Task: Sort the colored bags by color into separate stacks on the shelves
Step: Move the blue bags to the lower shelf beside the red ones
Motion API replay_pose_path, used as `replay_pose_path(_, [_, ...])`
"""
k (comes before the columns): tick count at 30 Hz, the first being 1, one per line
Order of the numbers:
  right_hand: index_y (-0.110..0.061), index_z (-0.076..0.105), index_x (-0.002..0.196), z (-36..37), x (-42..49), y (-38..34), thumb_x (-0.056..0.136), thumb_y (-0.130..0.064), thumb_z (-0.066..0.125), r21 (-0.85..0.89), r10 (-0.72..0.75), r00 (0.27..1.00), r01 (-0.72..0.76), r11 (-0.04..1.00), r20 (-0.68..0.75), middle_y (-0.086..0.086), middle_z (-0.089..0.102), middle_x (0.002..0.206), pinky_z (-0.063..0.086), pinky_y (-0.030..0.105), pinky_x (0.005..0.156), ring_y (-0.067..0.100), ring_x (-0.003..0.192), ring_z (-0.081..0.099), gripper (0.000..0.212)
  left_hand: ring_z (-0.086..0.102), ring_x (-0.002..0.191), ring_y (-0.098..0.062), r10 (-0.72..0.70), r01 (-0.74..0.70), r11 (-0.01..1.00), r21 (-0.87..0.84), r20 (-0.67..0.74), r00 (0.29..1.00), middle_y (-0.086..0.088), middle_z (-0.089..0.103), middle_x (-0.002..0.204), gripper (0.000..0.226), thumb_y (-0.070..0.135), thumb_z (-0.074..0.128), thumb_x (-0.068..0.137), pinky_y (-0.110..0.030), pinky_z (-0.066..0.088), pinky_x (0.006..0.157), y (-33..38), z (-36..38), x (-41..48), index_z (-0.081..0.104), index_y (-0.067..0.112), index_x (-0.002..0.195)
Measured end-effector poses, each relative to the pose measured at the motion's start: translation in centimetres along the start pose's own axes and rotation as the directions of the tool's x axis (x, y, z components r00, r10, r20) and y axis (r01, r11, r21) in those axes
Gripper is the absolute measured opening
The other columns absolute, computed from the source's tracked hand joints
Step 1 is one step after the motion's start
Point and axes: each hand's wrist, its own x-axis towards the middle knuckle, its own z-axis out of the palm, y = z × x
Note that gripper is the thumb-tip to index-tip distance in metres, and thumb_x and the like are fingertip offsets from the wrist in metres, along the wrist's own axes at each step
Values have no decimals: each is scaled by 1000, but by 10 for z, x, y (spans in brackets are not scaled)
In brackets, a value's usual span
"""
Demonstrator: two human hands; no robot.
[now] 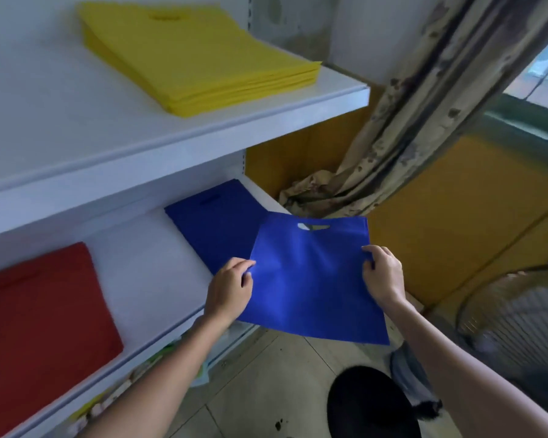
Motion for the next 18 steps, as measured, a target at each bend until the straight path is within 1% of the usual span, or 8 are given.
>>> replay_pose_path(3, [-8, 56, 123, 33, 44, -20, 92, -5, 46, 16, -105, 992, 104, 994, 65, 8, 55, 124, 42, 36, 96, 26, 113, 51, 32, 57, 106, -18, -92, 92, 996, -2, -103, 990, -3, 59, 119, 31, 6, 48, 91, -21, 39, 88, -20, -6, 20, 61, 9, 119])
replay_pose_path(6, [-7, 56, 122, 74, 92, -43, 93, -7, 46, 16, -251, 958, 251, 968, 141, 10, 55, 124, 42, 34, 92, 27, 111, 52, 30, 59, 101, -20, -211, 215, 977, -6, -219, 953, -5, 60, 115, 31, 3, 49, 89, -21, 39, 87, -41, -10, 39, 63, 8, 117])
replay_pose_path(9, [-7, 55, 123, 119, 144, -64, 95, -9, 44, 56, -392, 887, 390, 919, 244, 11, 54, 125, 45, 33, 87, 27, 108, 54, 30, 61, 91, -22, -340, 344, 938, -49, -335, 879, -9, 61, 112, 31, -1, 51, 87, -16, 36, 84, -59, -2, 52, 64, 6, 115])
replay_pose_path(11, [-8, 50, 128, 147, 173, -74, 96, -11, 43, 81, -462, 831, 461, 884, 309, 10, 49, 131, 45, 35, 87, 27, 113, 51, 33, 56, 76, -17, -394, 406, 912, -58, -396, 829, -10, 61, 109, 30, 0, 53, 88, -10, 34, 77, -68, 10, 62, 64, 7, 114])
replay_pose_path(12, [-7, 46, 131, 159, 184, -76, 96, -11, 42, 84, -498, 799, 502, 861, 337, 10, 46, 134, 45, 37, 90, 27, 117, 49, 36, 54, 74, -14, -418, 432, 899, -65, -420, 806, -11, 61, 108, 29, 1, 54, 88, -8, 33, 75, -69, 18, 65, 64, 7, 115])
replay_pose_path(13, [-6, 43, 135, 172, 193, -77, 96, -11, 42, 87, -541, 764, 549, 832, 351, 10, 43, 138, 43, 38, 95, 27, 122, 45, 39, 54, 76, -13, -436, 453, 888, -76, -446, 782, -11, 60, 109, 28, 2, 54, 89, -7, 34, 76, -70, 27, 69, 64, 7, 115])
replay_pose_path(15, [-6, 34, 141, 196, 209, -75, 95, -14, 43, 46, -602, 700, 637, 770, 383, 10, 34, 146, 34, 41, 105, 28, 131, 35, 47, 59, 91, -19, -456, 480, 873, -90, -501, 736, -12, 56, 116, 31, 5, 54, 90, -12, 38, 83, -70, 45, 78, 60, 4, 120])
replay_pose_path(18, [-12, 14, 148, 229, 227, -68, 96, -30, 42, -84, -545, 652, 678, 730, 527, 2, 14, 156, 23, 43, 110, 27, 138, 19, 62, 45, 119, -26, -512, 582, 813, 12, -462, 725, -10, 46, 133, 45, 18, 53, 92, -27, 38, 98, -78, 70, 93, 45, 5, 135])
